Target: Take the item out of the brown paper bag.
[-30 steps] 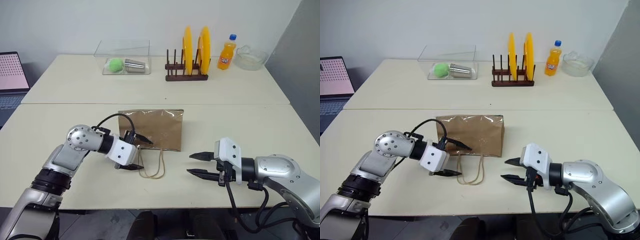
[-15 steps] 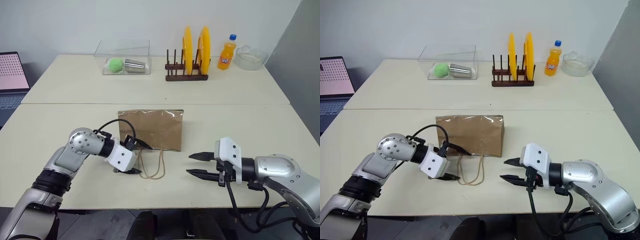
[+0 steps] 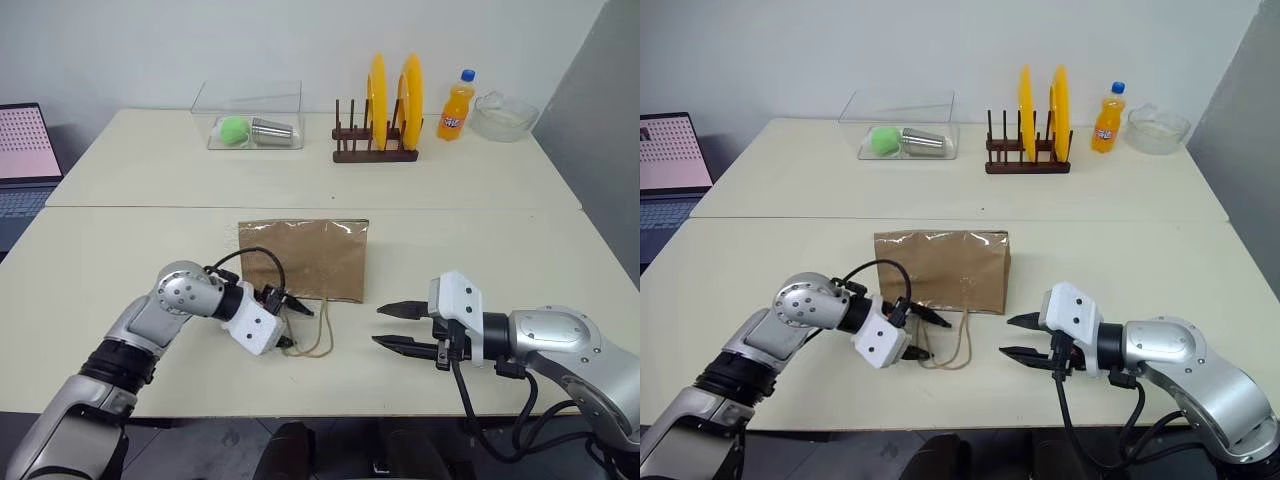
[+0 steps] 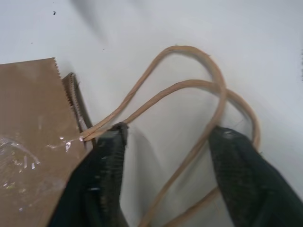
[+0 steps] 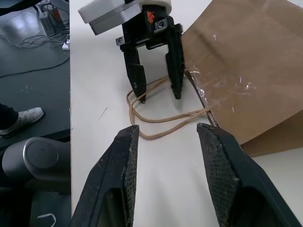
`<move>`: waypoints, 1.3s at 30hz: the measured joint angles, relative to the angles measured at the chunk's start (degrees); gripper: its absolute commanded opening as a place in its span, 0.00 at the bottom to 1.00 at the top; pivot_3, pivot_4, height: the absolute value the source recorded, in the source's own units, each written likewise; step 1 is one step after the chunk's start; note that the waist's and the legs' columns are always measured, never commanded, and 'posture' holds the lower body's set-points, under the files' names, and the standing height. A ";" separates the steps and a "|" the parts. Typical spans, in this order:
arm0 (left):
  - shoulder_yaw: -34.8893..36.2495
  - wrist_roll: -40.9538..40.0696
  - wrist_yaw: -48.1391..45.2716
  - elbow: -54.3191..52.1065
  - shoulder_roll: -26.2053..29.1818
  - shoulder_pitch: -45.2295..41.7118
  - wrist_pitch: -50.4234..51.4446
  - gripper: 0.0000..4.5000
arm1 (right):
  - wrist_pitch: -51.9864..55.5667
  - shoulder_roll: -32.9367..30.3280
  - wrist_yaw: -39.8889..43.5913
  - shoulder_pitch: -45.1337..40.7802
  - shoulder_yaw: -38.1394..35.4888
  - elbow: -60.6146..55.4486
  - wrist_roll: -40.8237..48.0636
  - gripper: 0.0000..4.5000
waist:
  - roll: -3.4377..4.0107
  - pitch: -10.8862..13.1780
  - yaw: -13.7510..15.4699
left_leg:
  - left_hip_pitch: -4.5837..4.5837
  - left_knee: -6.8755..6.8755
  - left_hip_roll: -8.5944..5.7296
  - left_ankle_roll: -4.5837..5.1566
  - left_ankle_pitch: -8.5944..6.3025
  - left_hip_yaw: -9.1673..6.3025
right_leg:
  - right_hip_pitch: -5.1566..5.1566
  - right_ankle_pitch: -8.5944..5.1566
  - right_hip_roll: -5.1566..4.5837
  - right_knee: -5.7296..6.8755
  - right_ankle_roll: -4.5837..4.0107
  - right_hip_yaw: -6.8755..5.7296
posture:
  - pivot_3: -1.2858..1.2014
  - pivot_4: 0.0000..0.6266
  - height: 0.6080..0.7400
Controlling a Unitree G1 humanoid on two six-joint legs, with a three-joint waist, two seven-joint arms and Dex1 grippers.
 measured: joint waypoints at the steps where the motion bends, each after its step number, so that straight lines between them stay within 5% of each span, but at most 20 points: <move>1: -0.21 -0.11 -0.18 -0.06 0.03 0.33 -0.18 0.31 | 0.00 0.00 0.00 0.00 0.00 0.00 0.00 0.45 | 0.00 0.00 0.00 | 0.00 0.00 0.00 0.00 0.00 0.00 | 0.00 0.00 0.00 0.00 0.00 0.00 | 0.52 0.24 1.00; 6: -0.86 -0.15 -0.42 -0.10 0.10 1.10 -0.91 0.01 | -0.01 0.00 0.01 -0.20 0.04 0.00 0.00 0.45 | 0.00 0.00 0.00 | 0.00 0.01 0.00 0.00 0.00 0.00 | 0.01 0.00 0.00 0.00 0.00 0.00 | 0.52 0.24 1.00; 21: 8.34 -16.28 5.14 -9.24 -4.45 -3.11 38.14 0.01 | -15.42 -6.02 5.89 -3.40 12.35 5.96 -15.59 0.45 | -0.02 0.00 -0.52 | 0.00 0.04 0.03 0.00 0.01 -0.02 | -0.03 -0.01 0.08 0.05 0.01 0.00 | 0.52 0.24 1.00; 27: 10.81 -19.12 5.30 -10.51 -4.63 -4.28 44.39 0.01 | -22.60 3.20 7.24 -13.85 21.23 14.89 -23.51 0.45 | -0.02 0.00 -0.86 | 0.01 0.04 0.06 -0.02 0.01 -0.07 | -0.06 -0.01 0.13 0.15 0.00 0.00 | 0.52 0.24 1.00; 39: 11.82 -19.17 3.56 -6.62 -4.65 -4.63 42.18 0.01 | -31.43 14.95 5.80 -18.23 30.17 29.89 -36.46 0.45 | -0.02 0.00 -0.84 | -0.01 0.04 0.02 -0.03 0.02 -0.06 | -0.10 0.01 0.07 0.18 -0.03 0.03 | 0.52 0.24 1.00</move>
